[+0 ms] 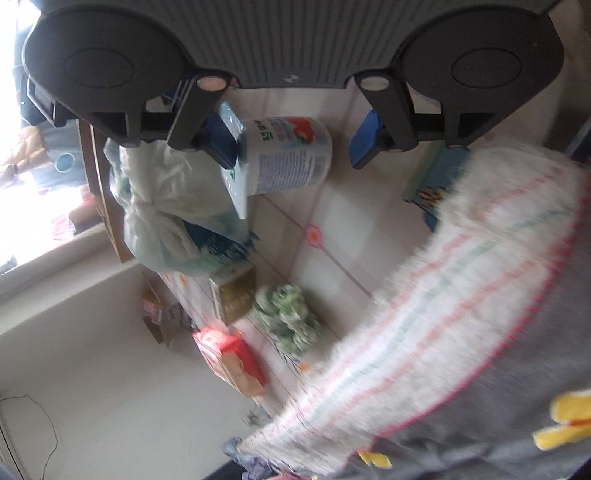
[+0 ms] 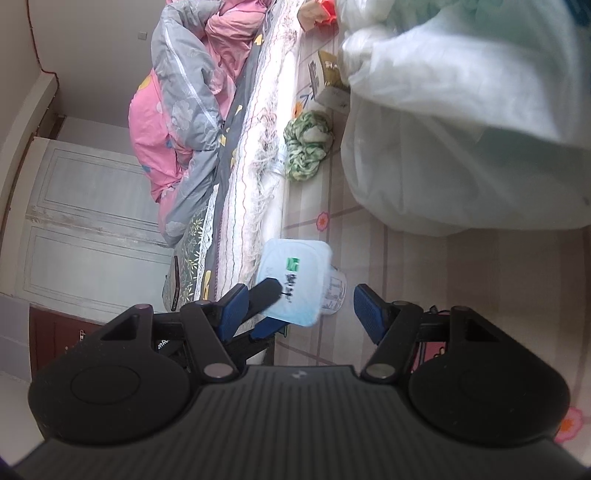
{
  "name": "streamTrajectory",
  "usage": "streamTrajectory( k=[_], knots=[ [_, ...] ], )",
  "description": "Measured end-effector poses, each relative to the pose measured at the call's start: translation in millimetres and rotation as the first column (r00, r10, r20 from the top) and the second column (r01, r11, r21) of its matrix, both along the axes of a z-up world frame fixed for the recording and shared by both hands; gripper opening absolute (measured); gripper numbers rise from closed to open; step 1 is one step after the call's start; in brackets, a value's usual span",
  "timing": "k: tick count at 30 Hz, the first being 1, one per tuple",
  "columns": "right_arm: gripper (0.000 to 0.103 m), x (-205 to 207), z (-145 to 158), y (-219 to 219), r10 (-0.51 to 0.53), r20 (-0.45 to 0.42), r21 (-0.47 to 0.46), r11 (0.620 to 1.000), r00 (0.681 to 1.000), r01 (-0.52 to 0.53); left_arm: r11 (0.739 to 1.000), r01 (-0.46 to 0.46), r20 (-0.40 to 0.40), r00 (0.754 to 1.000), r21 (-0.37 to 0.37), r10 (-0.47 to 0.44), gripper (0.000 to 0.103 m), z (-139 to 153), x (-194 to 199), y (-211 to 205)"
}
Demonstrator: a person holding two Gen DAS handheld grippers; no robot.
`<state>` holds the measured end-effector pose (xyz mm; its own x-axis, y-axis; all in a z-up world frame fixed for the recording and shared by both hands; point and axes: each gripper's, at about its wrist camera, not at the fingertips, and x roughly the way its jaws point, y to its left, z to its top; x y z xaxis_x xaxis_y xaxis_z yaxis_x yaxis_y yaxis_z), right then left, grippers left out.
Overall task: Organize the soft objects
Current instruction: 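Grasp the white yogurt cup by its rim with the right tool, then carry the yogurt cup with the right tool into the box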
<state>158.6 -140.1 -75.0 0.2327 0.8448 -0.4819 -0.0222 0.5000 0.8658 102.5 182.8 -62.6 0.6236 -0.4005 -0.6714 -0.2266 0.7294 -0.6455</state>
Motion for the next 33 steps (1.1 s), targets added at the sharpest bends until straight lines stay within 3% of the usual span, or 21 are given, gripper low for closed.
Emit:
streamTrajectory(
  k=[5, 9, 11, 15, 17, 19, 21, 26, 28, 33],
  knots=[
    [0.064, 2.6, 1.1, 10.9, 0.015, 0.013, -0.004, 1.000, 1.000, -0.015, 0.993, 0.033, 0.042, 0.998, 0.109, -0.038, 0.071, 10.9, -6.6, -0.4],
    [0.064, 8.1, 3.2, 21.9, 0.027, 0.032, -0.008, 1.000, 0.999, -0.027, 0.962, 0.109, 0.087, 0.987, 0.250, -0.134, 0.084, 21.6, -15.1, -16.1],
    [0.064, 10.3, 4.4, 27.0, 0.041, 0.046, -0.012, 0.999, 0.998, -0.041, 0.927, 0.156, 0.093, 0.976, 0.342, -0.198, 0.088, 24.4, -17.8, -29.1],
    [0.063, 15.5, 4.6, 41.7, 0.067, 0.068, -0.041, 0.997, 0.995, -0.064, 0.811, 0.199, 0.087, 0.952, 0.549, -0.293, 0.092, 23.9, -18.1, -59.4],
    [0.061, 17.6, 2.7, 46.4, 0.067, 0.071, -0.060, 0.996, 0.995, -0.063, 0.757, 0.200, 0.082, 0.945, 0.622, -0.316, 0.091, 20.4, -16.2, -71.6],
    [0.058, 20.1, -0.7, 49.5, 0.063, 0.068, -0.065, 0.996, 0.996, -0.058, 0.721, 0.207, 0.074, 0.938, 0.661, -0.338, 0.086, 16.4, -12.7, -80.2],
    [0.055, 22.4, -2.0, 51.3, 0.055, 0.068, -0.068, 0.996, 0.996, -0.050, 0.719, 0.217, 0.070, 0.935, 0.660, -0.348, 0.080, 13.0, -8.5, -83.1],
    [0.042, 26.2, -6.5, 56.5, 0.058, 0.069, -0.064, 0.996, 0.996, -0.054, 0.754, 0.206, 0.095, 0.937, 0.624, -0.335, 0.068, 9.6, -2.6, -80.0],
    [0.033, 25.4, -8.4, 59.0, 0.066, 0.068, -0.062, 0.996, 0.996, -0.062, 0.766, 0.197, 0.105, 0.940, 0.611, -0.325, 0.057, 10.1, -2.1, -79.1],
    [0.024, 21.3, -2.7, 61.4, 0.085, 0.087, -0.057, 0.995, 0.993, -0.080, 0.772, 0.174, 0.112, 0.947, 0.611, -0.302, 0.051, 12.6, -7.2, -75.9]
  ],
)
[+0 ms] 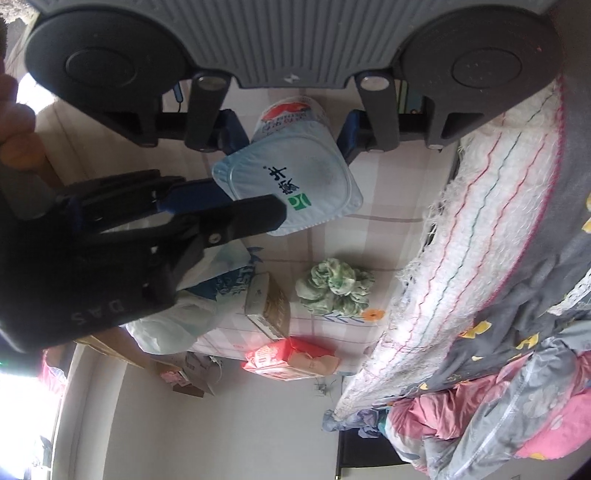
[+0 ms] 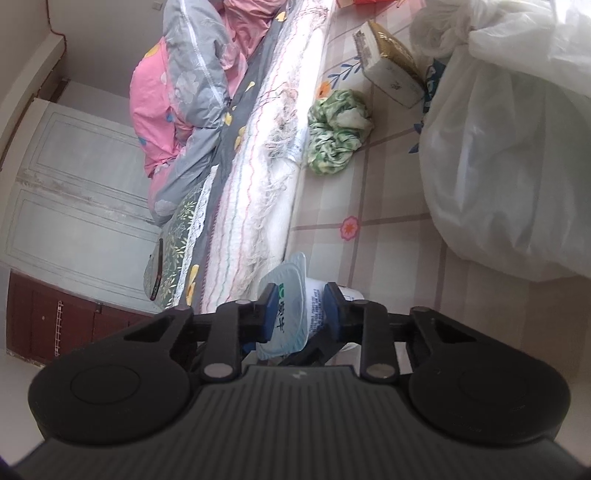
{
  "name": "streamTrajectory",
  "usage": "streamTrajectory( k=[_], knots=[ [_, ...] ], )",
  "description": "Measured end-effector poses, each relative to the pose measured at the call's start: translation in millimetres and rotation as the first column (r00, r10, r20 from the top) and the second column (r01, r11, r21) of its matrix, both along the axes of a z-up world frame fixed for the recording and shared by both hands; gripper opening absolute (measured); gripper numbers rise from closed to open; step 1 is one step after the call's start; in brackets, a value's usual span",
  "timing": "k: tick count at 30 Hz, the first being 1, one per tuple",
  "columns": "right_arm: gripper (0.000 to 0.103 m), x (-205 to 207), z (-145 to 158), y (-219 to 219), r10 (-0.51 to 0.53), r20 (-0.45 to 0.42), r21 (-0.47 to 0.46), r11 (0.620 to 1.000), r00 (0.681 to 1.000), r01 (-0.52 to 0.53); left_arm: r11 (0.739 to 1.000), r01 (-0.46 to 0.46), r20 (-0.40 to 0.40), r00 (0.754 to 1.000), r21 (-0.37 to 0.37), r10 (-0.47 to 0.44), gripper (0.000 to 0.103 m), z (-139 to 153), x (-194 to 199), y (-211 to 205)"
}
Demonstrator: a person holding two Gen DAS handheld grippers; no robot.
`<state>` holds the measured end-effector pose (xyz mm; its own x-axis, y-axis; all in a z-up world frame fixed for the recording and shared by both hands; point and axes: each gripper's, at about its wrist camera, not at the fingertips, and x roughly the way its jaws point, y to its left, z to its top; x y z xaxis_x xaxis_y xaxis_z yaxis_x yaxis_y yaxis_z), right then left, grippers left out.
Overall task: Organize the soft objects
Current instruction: 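Carry the yogurt cup with the right tool into the box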
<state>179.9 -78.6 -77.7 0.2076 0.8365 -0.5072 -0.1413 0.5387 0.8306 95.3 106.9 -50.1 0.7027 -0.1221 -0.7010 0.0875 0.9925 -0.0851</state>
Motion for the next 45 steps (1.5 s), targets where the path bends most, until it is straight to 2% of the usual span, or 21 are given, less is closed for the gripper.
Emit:
streamTrajectory(
  k=[5, 13, 18, 22, 26, 29, 32, 35, 38, 41, 45],
  knots=[
    [0.024, -5.3, 15.3, -3.5, 0.002, 0.029, 0.033, 0.999, 1.000, -0.003, 1.000, 0.000, 0.001, 1.000, -0.002, 0.000, 0.051, 14.2, -6.0, -2.0],
    [0.024, -11.7, 62.1, -34.2, -0.017, 0.138, 0.120, 0.993, 0.990, 0.000, 0.998, 0.016, 0.120, 0.993, 0.054, -0.022, 0.050, 72.7, -9.3, -29.3],
    [0.024, -14.6, 96.8, -81.8, -0.084, 0.218, 0.154, 0.987, 0.972, 0.050, 0.990, 0.088, 0.187, 0.976, 0.108, -0.107, 0.050, 104.4, -1.4, -71.8],
    [0.024, -20.0, 120.4, -132.9, -0.144, 0.262, 0.157, 0.982, 0.954, 0.105, 0.980, 0.172, 0.214, 0.958, 0.104, -0.191, 0.050, 123.3, 8.5, -113.7],
    [0.025, -26.9, 142.8, -195.8, -0.217, 0.301, 0.139, 0.973, 0.929, 0.182, 0.952, 0.295, 0.225, 0.925, 0.083, -0.307, 0.051, 138.4, 17.7, -165.0],
    [0.026, -31.4, 151.7, -247.2, -0.268, 0.311, 0.096, 0.963, 0.912, 0.250, 0.917, 0.394, 0.193, 0.896, 0.066, -0.399, 0.051, 138.4, 30.5, -208.2],
    [0.026, -34.3, 148.5, -292.7, -0.303, 0.287, 0.030, 0.951, 0.909, 0.307, 0.879, 0.476, 0.130, 0.871, 0.022, -0.475, 0.051, 129.2, 45.2, -247.4],
    [0.026, -35.0, 132.7, -333.8, -0.325, 0.227, -0.030, 0.940, 0.918, 0.340, 0.840, 0.542, 0.045, 0.840, -0.022, -0.541, 0.051, 111.1, 59.6, -279.2],
    [0.027, -36.4, 105.2, -367.1, -0.327, 0.135, -0.076, 0.938, 0.935, 0.339, 0.813, 0.575, -0.067, 0.811, -0.092, -0.581, 0.051, 88.1, 76.4, -305.7],
    [0.027, -34.2, 77.2, -388.1, -0.321, 0.041, -0.087, 0.942, 0.946, 0.323, 0.801, 0.582, -0.152, 0.787, -0.137, -0.598, 0.051, 65.3, 85.7, -320.6],
    [0.027, -27.8, 51.0, -394.3, -0.298, -0.025, -0.109, 0.950, 0.954, 0.294, 0.798, 0.588, -0.218, 0.768, -0.133, -0.603, 0.051, 44.8, 93.9, -332.1]
  ],
)
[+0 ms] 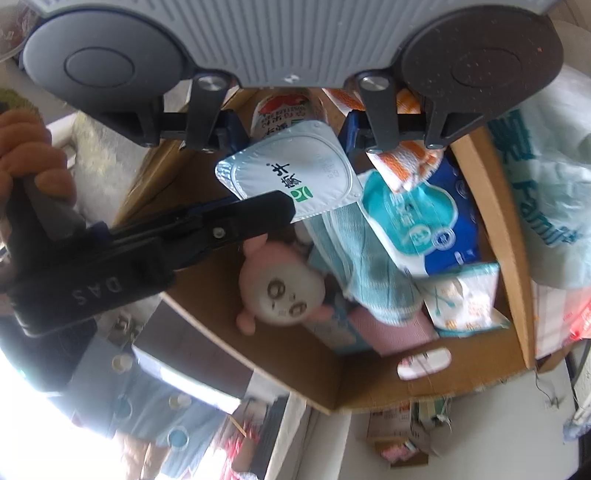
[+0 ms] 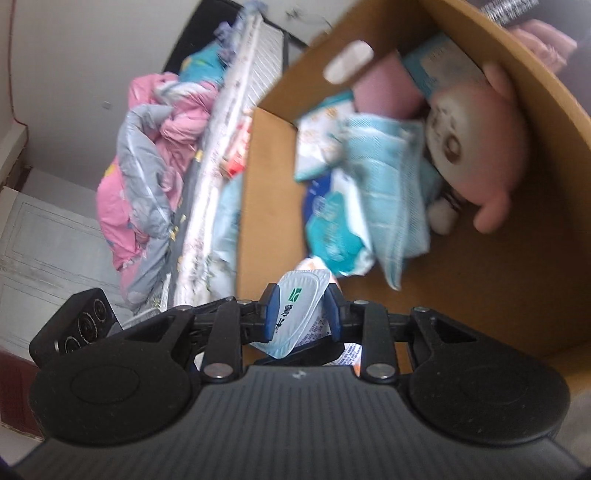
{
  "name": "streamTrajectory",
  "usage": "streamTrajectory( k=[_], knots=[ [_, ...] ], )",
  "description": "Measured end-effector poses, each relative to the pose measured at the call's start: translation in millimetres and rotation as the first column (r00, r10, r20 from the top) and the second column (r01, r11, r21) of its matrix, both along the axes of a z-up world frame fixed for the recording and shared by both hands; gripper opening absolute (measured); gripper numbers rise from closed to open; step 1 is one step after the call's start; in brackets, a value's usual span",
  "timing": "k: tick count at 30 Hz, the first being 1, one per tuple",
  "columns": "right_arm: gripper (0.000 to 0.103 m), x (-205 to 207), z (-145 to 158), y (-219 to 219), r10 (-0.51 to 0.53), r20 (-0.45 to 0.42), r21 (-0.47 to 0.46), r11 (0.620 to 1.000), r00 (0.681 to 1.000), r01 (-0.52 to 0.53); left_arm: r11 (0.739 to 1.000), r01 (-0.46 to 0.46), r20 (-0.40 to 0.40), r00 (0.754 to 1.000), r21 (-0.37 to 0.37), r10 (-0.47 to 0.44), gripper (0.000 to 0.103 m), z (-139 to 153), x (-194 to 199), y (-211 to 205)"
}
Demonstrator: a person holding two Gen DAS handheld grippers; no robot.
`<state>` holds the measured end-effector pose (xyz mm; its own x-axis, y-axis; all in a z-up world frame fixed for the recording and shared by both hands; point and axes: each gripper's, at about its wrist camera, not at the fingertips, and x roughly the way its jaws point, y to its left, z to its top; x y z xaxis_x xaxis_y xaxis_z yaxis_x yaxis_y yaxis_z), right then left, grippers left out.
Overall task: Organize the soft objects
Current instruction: 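Carry the yogurt cup with the right tool into the box, then open the right tool to set the cup in the box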
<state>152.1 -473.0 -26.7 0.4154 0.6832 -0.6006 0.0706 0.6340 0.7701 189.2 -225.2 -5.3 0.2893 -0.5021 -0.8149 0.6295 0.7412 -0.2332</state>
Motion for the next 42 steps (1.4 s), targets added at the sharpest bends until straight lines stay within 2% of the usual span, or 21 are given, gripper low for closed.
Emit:
streamTrajectory(
  k=[3, 8, 12, 16, 23, 27, 31, 35, 39, 42],
  knots=[
    [0.027, 9.9, -9.0, 5.8, 0.027, -0.030, -0.046, 0.999, 0.999, -0.028, 0.999, 0.026, -0.027, 0.999, 0.028, -0.025, 0.052, -7.0, 4.9, -7.2],
    [0.027, 22.2, -15.8, 8.3, 0.056, -0.090, -0.107, 0.992, 0.994, -0.066, 0.999, 0.027, -0.075, 0.997, 0.035, -0.024, 0.052, -7.1, 0.8, -5.9],
    [0.028, 24.2, -24.1, 9.8, 0.069, -0.129, -0.128, 0.988, 0.989, -0.085, 1.000, 0.019, -0.044, 0.999, 0.006, -0.019, 0.058, 6.0, -5.5, 2.6],
    [0.029, 25.9, -19.0, 8.6, 0.055, -0.110, -0.145, 0.987, 0.992, -0.071, 0.999, 0.004, -0.013, 1.000, -0.039, -0.005, 0.058, 25.7, -13.0, 20.6],
    [0.030, 44.5, -30.9, 17.2, 0.048, -0.126, -0.158, 0.985, 0.991, -0.068, 0.991, -0.076, 0.062, 0.995, -0.113, 0.084, 0.062, 52.3, -31.8, 74.0],
    [0.030, 48.8, -34.0, 18.9, 0.061, -0.128, -0.142, 0.987, 0.990, -0.079, 0.977, -0.166, 0.070, 0.982, -0.133, 0.176, 0.062, 54.5, -41.8, 117.4],
    [0.030, 44.9, -36.4, 20.3, 0.088, -0.141, -0.128, 0.986, 0.986, -0.106, 0.951, -0.274, 0.045, 0.958, -0.140, 0.283, 0.062, 49.0, -44.7, 157.9],
    [0.030, 36.4, -38.6, 25.4, 0.106, -0.161, -0.110, 0.986, 0.981, -0.125, 0.927, -0.344, 0.012, 0.937, -0.148, 0.349, 0.062, 41.6, -46.4, 186.8],
    [0.030, 28.7, -35.2, 32.4, 0.116, -0.167, -0.131, 0.982, 0.979, -0.138, 0.910, -0.386, 0.015, 0.920, -0.150, 0.393, 0.062, 36.7, -50.4, 202.9],
    [0.031, 25.0, -24.8, 36.7, 0.109, -0.153, -0.202, 0.970, 0.982, -0.139, 0.895, -0.424, 0.048, 0.900, -0.137, 0.434, 0.063, 34.9, -54.5, 214.0]
  ],
)
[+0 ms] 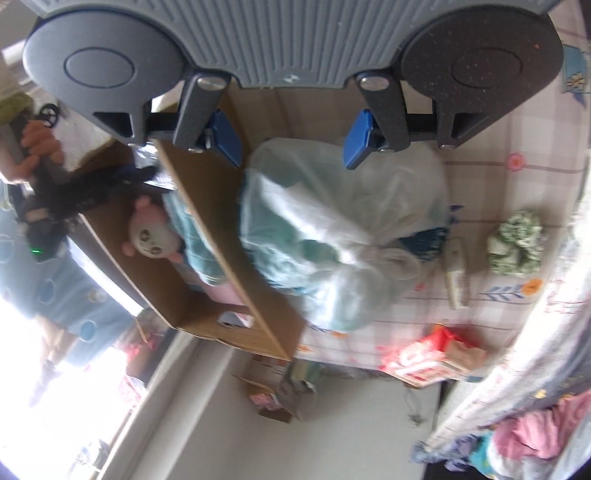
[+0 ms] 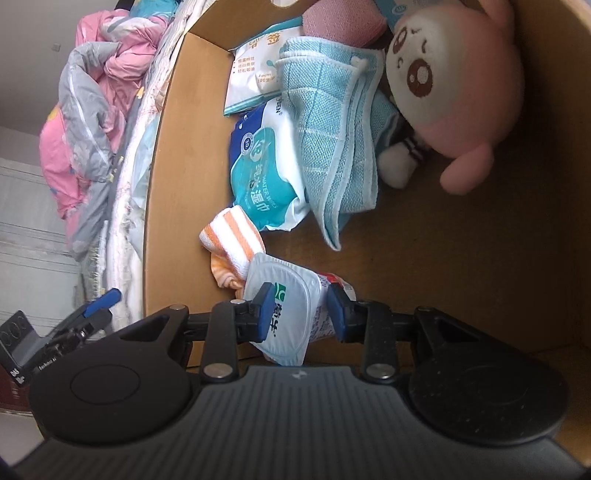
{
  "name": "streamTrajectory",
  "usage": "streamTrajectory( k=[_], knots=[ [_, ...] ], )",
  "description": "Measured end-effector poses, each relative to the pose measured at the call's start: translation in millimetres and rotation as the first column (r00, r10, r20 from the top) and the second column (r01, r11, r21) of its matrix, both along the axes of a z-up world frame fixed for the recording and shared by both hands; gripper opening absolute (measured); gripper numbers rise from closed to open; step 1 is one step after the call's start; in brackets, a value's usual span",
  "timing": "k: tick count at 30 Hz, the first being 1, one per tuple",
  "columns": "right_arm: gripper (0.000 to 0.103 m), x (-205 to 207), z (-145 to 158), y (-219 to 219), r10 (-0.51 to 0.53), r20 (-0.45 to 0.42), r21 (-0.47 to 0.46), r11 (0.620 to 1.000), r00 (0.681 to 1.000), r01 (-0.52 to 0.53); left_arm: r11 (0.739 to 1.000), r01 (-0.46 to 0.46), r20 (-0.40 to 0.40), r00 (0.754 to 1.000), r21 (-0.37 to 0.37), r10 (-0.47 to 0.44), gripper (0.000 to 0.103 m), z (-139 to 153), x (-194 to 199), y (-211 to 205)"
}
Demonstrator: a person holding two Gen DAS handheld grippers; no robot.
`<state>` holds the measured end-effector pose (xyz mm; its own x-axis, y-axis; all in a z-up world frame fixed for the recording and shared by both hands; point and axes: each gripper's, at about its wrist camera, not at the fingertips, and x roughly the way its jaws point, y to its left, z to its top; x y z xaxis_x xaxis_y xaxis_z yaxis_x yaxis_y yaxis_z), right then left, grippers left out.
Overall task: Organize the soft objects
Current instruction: 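Open the right tool to set the cup in the box, then grasp the gold box with the right tool while the left tool grasps the green scrunchie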
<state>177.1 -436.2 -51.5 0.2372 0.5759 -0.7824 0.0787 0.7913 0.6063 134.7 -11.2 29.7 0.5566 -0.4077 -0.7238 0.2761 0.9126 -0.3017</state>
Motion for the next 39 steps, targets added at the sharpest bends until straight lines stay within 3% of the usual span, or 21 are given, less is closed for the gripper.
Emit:
streamTrajectory(
  k=[2, 5, 8, 11, 14, 19, 24, 29, 33, 37, 39],
  knots=[
    [0.035, -1.3, 12.4, 2.2, 0.008, 0.030, -0.061, 0.998, 1.000, -0.007, 0.999, -0.032, 0.022, 0.999, 0.020, 0.031, 0.066, 0.0, -4.6, 9.9],
    [0.055, -0.8, 39.5, 10.4, 0.022, 0.104, -0.158, 0.987, 0.994, -0.005, 0.997, -0.073, 0.045, 0.996, 0.038, 0.071, 0.069, -0.5, -7.5, 23.6],
    [0.058, 6.0, 69.8, 22.6, 0.052, 0.187, -0.219, 0.976, 0.981, -0.010, 0.990, -0.124, 0.079, 0.990, 0.070, 0.119, 0.072, -0.7, -10.3, 40.2],
    [0.060, 17.8, 99.3, 43.7, 0.093, 0.265, -0.210, 0.977, 0.960, -0.037, 0.978, -0.178, 0.110, 0.980, 0.105, 0.166, 0.073, -1.0, -8.8, 54.5],
    [0.063, 35.0, 122.1, 83.4, 0.165, 0.326, -0.180, 0.977, 0.931, -0.111, 0.957, -0.250, 0.190, 0.957, 0.147, 0.220, 0.073, -0.5, -6.7, 64.6],
    [0.066, 82.3, 132.4, 171.2, 0.299, 0.344, -0.114, 0.954, 0.890, -0.277, 0.924, -0.279, 0.267, 0.941, 0.261, 0.208, 0.071, -12.3, 14.6, 67.5],
    [0.066, 139.9, 118.3, 265.5, 0.429, 0.301, -0.121, 0.903, 0.852, -0.412, 0.911, -0.240, 0.244, 0.956, 0.335, 0.162, 0.061, -38.2, 55.6, 69.2],
    [0.065, 199.3, 77.7, 337.7, 0.479, 0.201, -0.139, 0.877, 0.854, -0.459, 0.900, -0.211, 0.216, 0.967, 0.382, 0.135, 0.054, -65.5, 93.9, 70.5],
    [0.065, 231.6, 38.1, 374.0, 0.497, 0.125, -0.165, 0.864, 0.859, -0.476, 0.912, -0.212, 0.189, 0.970, 0.352, 0.153, 0.051, -80.9, 113.2, 77.4],
    [0.062, 242.2, 5.6, 394.6, 0.512, 0.065, -0.172, 0.851, 0.857, -0.496, 0.907, -0.227, 0.172, 0.969, 0.355, 0.176, 0.048, -89.8, 123.3, 83.0],
    [0.056, 244.0, -3.9, 398.3, 0.514, 0.054, -0.177, 0.849, 0.856, -0.498, 0.906, -0.234, 0.166, 0.968, 0.352, 0.186, 0.044, -92.7, 125.9, 86.4]
  ],
)
